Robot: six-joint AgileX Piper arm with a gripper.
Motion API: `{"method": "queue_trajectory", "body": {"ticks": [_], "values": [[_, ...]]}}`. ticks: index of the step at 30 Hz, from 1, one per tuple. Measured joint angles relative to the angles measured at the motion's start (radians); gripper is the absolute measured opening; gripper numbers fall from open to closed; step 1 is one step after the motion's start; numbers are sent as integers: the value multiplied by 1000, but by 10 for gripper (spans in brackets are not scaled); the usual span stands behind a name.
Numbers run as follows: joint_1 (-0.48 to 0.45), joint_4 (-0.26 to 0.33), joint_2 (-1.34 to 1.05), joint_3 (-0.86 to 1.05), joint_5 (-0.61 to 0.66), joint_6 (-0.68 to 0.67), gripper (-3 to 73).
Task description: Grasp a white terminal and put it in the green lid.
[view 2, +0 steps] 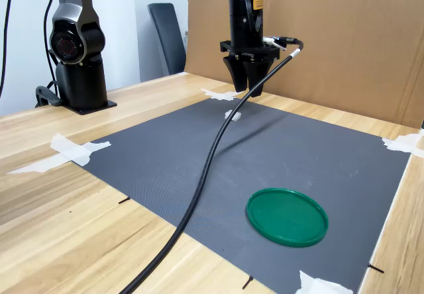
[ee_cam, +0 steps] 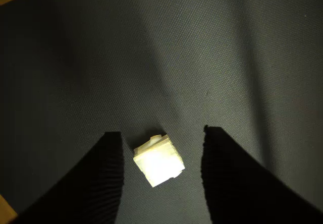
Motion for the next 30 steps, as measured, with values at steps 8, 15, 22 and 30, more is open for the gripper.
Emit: {"method": "queue_trajectory", "body": {"ticks": [8, 15, 22, 30], "values": [[0, -6, -83, 0, 71, 5, 231], [-136, 14, -200, 50, 123, -40, 249], [-252, 78, -209, 115, 125, -202, 476], [-252, 154, -208, 190, 56, -362, 628]]}}
